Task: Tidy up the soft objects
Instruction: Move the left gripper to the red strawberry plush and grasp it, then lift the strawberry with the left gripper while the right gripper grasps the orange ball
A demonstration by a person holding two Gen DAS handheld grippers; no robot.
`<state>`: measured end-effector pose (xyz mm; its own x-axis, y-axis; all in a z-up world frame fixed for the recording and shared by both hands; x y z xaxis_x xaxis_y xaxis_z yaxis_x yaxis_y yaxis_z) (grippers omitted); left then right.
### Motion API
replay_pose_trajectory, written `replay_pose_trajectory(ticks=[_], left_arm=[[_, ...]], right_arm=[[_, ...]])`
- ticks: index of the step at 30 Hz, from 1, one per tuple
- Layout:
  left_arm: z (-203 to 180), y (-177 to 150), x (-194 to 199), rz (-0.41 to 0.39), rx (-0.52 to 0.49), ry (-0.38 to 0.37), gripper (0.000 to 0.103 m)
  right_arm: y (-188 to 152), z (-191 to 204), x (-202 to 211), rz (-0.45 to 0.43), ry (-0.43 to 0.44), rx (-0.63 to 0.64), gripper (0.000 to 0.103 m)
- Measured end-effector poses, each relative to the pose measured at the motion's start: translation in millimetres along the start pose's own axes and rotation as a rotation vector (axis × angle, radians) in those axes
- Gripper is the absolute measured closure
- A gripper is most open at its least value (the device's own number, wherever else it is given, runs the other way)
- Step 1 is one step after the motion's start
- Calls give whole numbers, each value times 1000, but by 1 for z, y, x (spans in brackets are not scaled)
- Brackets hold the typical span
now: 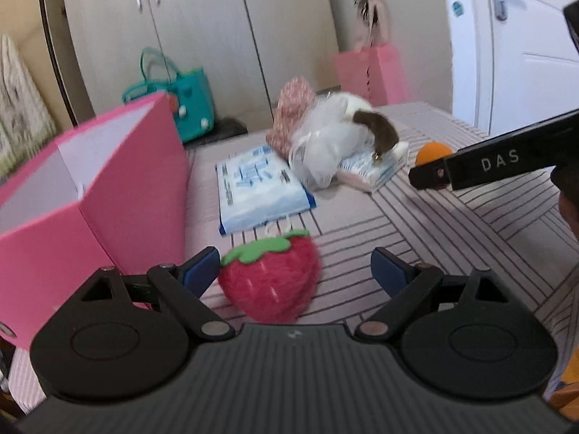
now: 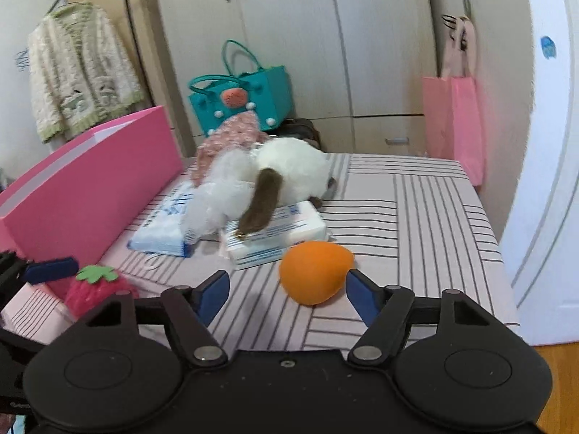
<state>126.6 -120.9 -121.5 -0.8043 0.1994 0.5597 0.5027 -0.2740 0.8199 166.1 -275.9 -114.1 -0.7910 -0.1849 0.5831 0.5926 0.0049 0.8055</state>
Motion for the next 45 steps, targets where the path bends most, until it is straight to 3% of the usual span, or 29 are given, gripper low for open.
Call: replay_pose_trajectory(ticks=[8, 10, 12, 14, 17, 22, 31, 33, 41, 45], left_arm=[[-1, -1, -6, 9, 52, -18, 13], [-2, 0, -8, 9, 56, -17, 14], [-1, 0, -11, 12, 55, -4, 23], [4, 0, -16, 30, 76, 3, 43], [14, -1, -19, 48, 158, -39, 49], [13, -1, -17, 39, 156, -35, 55], [15, -2, -1, 65, 152, -118, 55], [18, 0, 6, 100, 166, -179, 55], [28, 7, 28, 161, 161, -338, 55], [36, 10, 36, 205, 110, -372, 55]], right_arm=[[-1, -11, -12, 24, -3, -56, 32], [-2, -11, -13, 19, -7, -61, 44], [-1, -11, -13, 12, -23, -59, 53], [-2, -11, -11, 5, -26, -58, 55], [-3, -12, -7, -3, -21, -63, 55], [-6, -11, 2, -14, -3, -76, 55], [-17, 12, 24, 27, 69, -24, 55], [-19, 17, 28, 47, 93, -22, 55], [-26, 35, 35, 173, 168, -22, 55], [-29, 49, 40, 241, 219, -6, 55]])
Point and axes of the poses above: each gripper's, at about its wrist camera, not at the fingertips, and x roughly against the way its jaws point, z to its left, y to its top, the point moved 3 cm from there along -x, roughly the way its jaws point, and after that the axes turned 4 degrees about x, right-handed, at the moved point
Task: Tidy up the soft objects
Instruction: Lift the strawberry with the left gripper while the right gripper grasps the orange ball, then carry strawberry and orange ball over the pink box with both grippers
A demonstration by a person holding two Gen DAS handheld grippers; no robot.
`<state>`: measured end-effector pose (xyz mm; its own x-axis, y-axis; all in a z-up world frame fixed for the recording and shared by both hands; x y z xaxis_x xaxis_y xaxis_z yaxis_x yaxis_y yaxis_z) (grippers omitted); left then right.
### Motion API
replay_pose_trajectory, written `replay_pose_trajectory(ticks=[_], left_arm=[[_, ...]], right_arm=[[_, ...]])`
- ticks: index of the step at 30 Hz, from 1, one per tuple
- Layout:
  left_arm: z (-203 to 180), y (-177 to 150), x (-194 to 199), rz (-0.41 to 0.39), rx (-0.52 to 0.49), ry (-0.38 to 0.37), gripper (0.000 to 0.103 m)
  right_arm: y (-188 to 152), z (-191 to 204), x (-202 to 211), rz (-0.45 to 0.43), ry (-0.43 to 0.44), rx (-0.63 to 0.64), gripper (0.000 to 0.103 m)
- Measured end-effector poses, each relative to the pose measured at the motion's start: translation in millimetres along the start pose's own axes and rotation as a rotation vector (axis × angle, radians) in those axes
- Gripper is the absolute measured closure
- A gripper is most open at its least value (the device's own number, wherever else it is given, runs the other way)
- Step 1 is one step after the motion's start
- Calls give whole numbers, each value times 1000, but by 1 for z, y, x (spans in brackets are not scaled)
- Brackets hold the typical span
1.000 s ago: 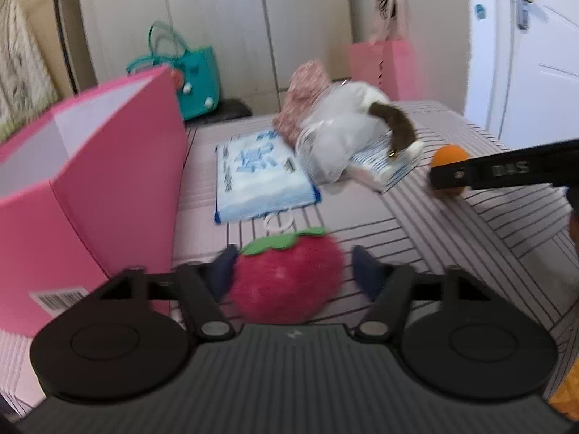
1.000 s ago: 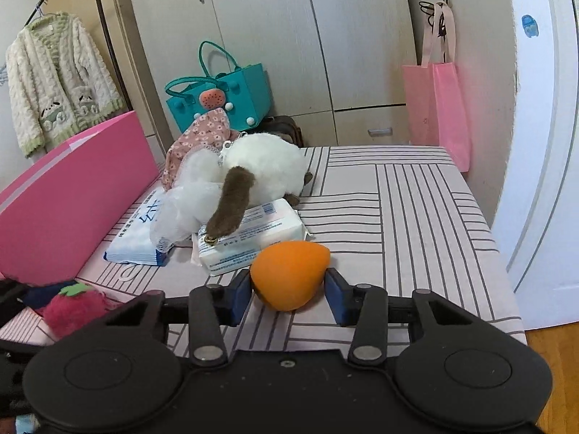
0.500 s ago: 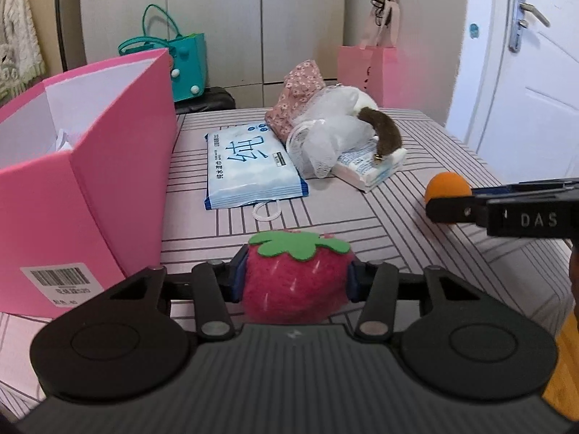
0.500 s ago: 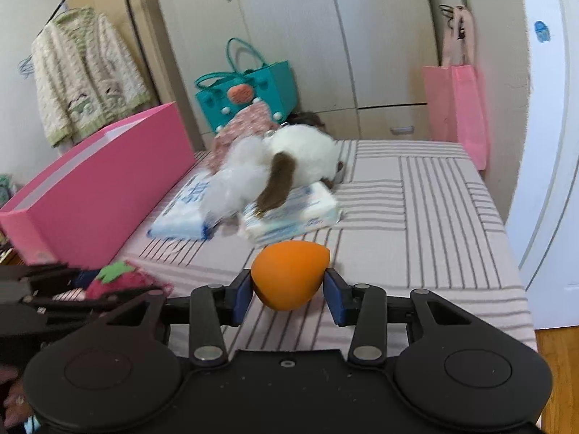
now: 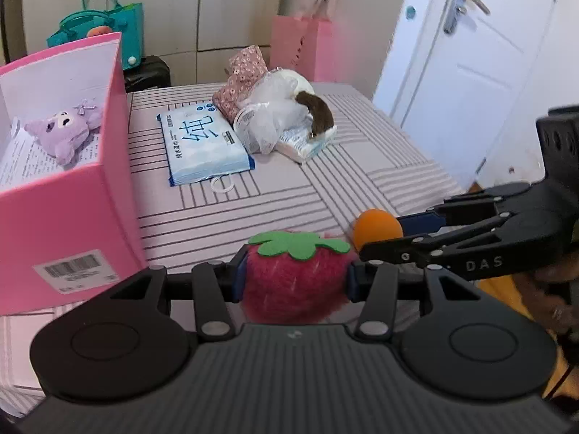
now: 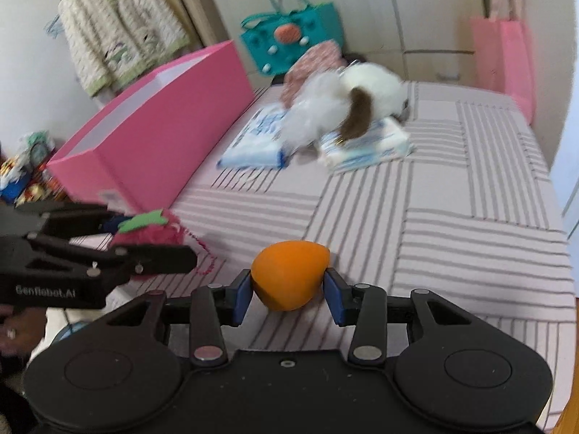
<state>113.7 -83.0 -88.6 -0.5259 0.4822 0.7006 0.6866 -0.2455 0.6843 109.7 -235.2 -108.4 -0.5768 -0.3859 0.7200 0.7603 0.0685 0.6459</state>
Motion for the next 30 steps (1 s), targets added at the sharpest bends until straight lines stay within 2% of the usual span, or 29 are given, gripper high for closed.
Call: replay_pose_trajectory(ticks=[7, 14, 16, 21, 30], left_arm=[[10, -1, 17, 72, -46, 8, 55], [22, -1, 47, 89, -57, 23, 55], [27, 1, 53, 88, -33, 22, 55], [36, 7, 74, 47, -23, 32, 55], [60, 11, 115, 69, -19, 37, 55]], right_arm=[[2, 26, 7, 79, 103, 25, 55], [15, 62, 11, 103, 172, 106, 55], [19, 71, 11, 104, 194, 121, 55], [34, 94, 11, 93, 194, 180, 55], [47, 122, 22, 134, 216, 253, 55]])
Point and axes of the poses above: each gripper's, at about its wrist camera, not at the fingertips, and x roughly against the way its jaws point, z to its left, y to its top, the point moved 3 cm from there along -x, roughly the way its jaws point, and after that the axes turned 4 degrees about x, right-handed, at the moved point
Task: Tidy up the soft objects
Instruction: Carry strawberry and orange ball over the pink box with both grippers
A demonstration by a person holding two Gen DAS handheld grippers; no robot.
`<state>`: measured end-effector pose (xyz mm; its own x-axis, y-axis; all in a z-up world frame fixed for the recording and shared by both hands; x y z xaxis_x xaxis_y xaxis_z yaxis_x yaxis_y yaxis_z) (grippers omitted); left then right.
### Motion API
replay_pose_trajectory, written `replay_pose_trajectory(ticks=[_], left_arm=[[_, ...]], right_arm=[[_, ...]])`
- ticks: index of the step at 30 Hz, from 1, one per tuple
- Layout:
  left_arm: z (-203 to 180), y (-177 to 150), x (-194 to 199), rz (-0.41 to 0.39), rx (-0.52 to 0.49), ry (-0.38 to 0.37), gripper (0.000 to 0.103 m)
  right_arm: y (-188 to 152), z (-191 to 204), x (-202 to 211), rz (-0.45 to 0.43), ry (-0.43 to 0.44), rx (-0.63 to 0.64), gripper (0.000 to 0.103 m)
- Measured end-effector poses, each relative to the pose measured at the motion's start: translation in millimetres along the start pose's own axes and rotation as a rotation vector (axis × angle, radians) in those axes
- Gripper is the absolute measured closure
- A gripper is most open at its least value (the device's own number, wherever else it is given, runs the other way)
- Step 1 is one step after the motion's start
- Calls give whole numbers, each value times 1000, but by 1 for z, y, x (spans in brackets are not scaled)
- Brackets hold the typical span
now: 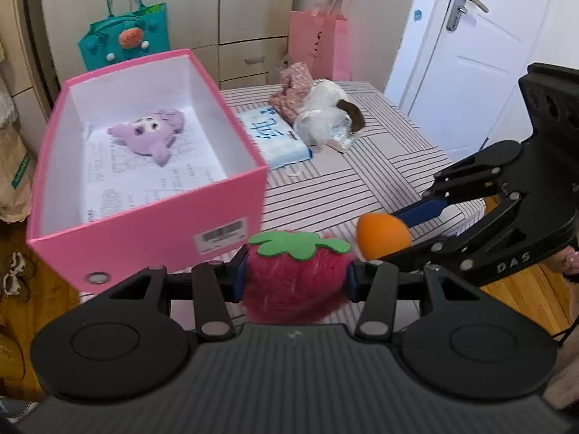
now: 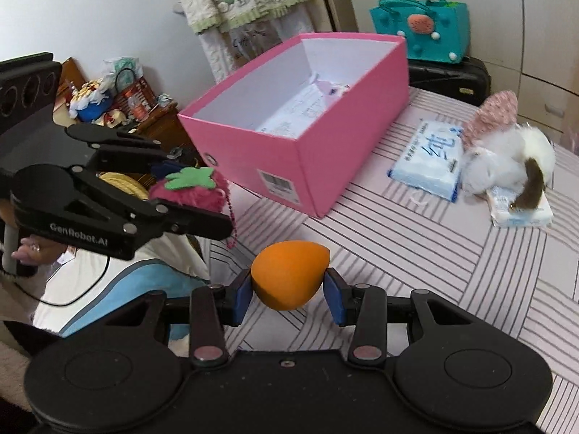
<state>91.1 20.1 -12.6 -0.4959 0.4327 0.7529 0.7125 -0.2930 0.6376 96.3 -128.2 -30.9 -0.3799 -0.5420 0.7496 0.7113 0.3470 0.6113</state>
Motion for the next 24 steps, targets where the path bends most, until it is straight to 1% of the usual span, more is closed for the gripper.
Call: replay_pose_trajectory(ticks=[3, 6, 9, 11, 13, 16, 18, 20, 24], left_arm=[[11, 1, 13, -19, -5, 26, 55], [24, 6, 22, -52, -3, 41, 55], [39, 16, 30, -126, 25, 40, 55], [49, 24, 32, -170, 42, 38, 55], [57, 34, 29, -204, 42, 53, 55], [70, 47, 21, -240, 43, 74, 55], [81, 55, 11, -244, 61, 85, 55], [94, 63, -2, -229, 79, 79, 55], [118, 79, -29, -185, 105, 91, 55]], right_arm=[[12, 8, 5, -25, -11, 24, 55], [28, 15, 11, -74, -60, 71, 55], [41, 16, 11, -114, -138, 120, 55], [50, 16, 9, -132, -145, 141, 55], [62, 16, 7, -162, -166, 175, 55], [83, 16, 2, -228, -217, 217, 55], [94, 14, -8, -255, -240, 233, 55], [106, 11, -21, -268, -247, 251, 55], [139, -3, -46, -251, -194, 247, 55]])
Point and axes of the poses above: each gripper's, at about its wrist camera, not at the fingertips, and x roughly against the way its jaws point, z to its left, y to its top, the point moved 3 cm from there along -x, roughly the way its jaws point, and after that the axes turned 4 degrees about x, right-handed, at the moved point
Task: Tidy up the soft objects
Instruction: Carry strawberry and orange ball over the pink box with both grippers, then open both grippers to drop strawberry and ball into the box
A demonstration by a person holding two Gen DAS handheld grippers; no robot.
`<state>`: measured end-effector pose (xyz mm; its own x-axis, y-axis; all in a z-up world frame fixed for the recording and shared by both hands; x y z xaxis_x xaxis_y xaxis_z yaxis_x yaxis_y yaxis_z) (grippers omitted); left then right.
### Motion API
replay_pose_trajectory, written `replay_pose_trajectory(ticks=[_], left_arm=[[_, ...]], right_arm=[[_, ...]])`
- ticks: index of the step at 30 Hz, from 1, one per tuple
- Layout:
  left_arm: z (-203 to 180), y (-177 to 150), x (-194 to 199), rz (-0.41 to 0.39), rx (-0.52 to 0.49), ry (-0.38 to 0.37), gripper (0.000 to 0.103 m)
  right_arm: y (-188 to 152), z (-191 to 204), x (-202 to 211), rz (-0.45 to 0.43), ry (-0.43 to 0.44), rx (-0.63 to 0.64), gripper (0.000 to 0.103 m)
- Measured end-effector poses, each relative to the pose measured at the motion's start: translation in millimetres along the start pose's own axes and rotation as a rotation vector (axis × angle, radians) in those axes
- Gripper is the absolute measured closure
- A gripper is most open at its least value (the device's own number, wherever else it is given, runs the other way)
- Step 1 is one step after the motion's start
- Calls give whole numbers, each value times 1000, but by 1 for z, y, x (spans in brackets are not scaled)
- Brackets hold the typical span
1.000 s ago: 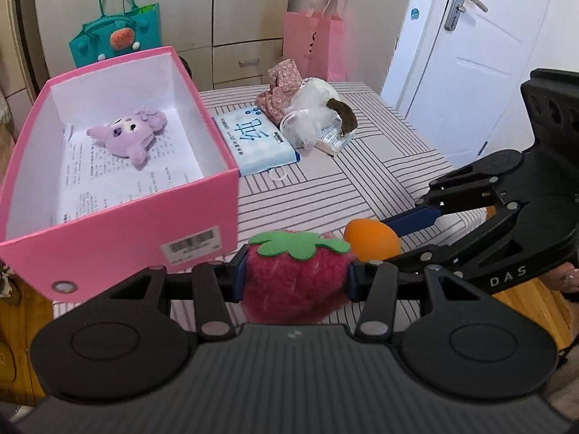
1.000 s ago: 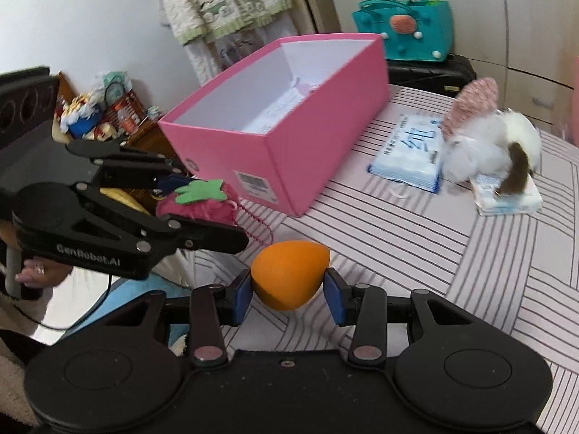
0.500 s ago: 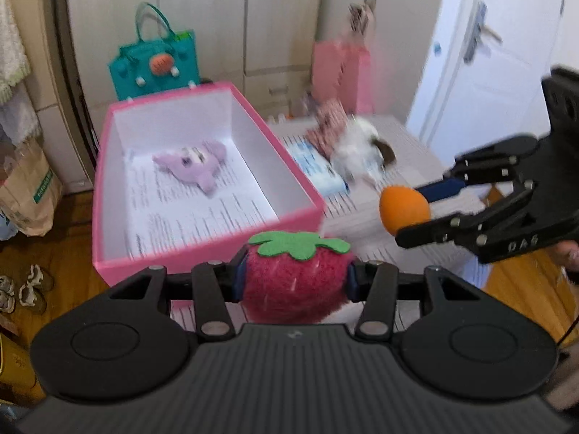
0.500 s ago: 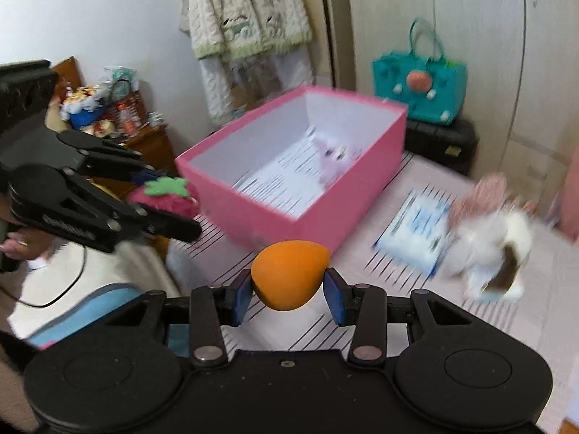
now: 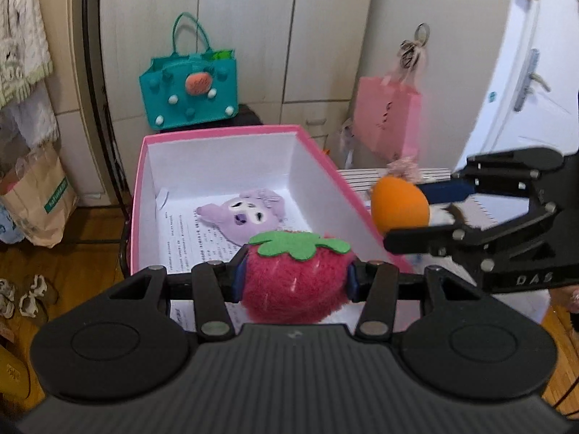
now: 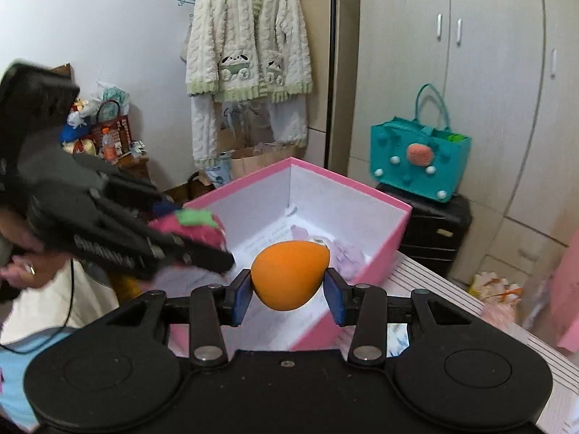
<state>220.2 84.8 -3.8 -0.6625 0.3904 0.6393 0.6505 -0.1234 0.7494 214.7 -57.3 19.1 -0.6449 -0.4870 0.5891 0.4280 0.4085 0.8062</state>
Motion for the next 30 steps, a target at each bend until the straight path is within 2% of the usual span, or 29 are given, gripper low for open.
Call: replay_pose_trajectory(ticks=[5, 10, 14, 20, 24, 27, 30], left_arm=[[27, 21, -48, 106, 35, 27, 55], [41, 34, -81, 169, 13, 102, 55], [46, 41, -92, 187, 8, 124, 54], [51, 50, -105, 184, 36, 148, 50], [53, 53, -104, 168, 46, 150, 48], [51, 53, -96, 154, 43, 145, 46], [49, 51, -80, 141, 42, 137, 45]], right_arm=[[20, -14, -49, 56, -89, 149, 55], [31, -31, -95, 132, -90, 207, 55], [35, -43, -122, 192, -85, 196, 55], [33, -43, -144, 240, -137, 279, 51], [30, -31, -140, 224, -179, 352, 37], [32, -38, -132, 213, -204, 275, 37], [34, -42, -113, 180, -137, 153, 37]])
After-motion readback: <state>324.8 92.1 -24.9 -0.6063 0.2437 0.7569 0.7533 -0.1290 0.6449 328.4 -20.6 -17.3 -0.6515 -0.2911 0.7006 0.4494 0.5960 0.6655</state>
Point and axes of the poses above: each gripper's, at about its wrist camera, not at the fingertips, and x roughly against the way its jaws point, z to its left, y to its top, the point moved 3 cm from there along -x, roughly the way its jaws point, and after that the axes turned 4 degrees about x, right-handed, at the moved point
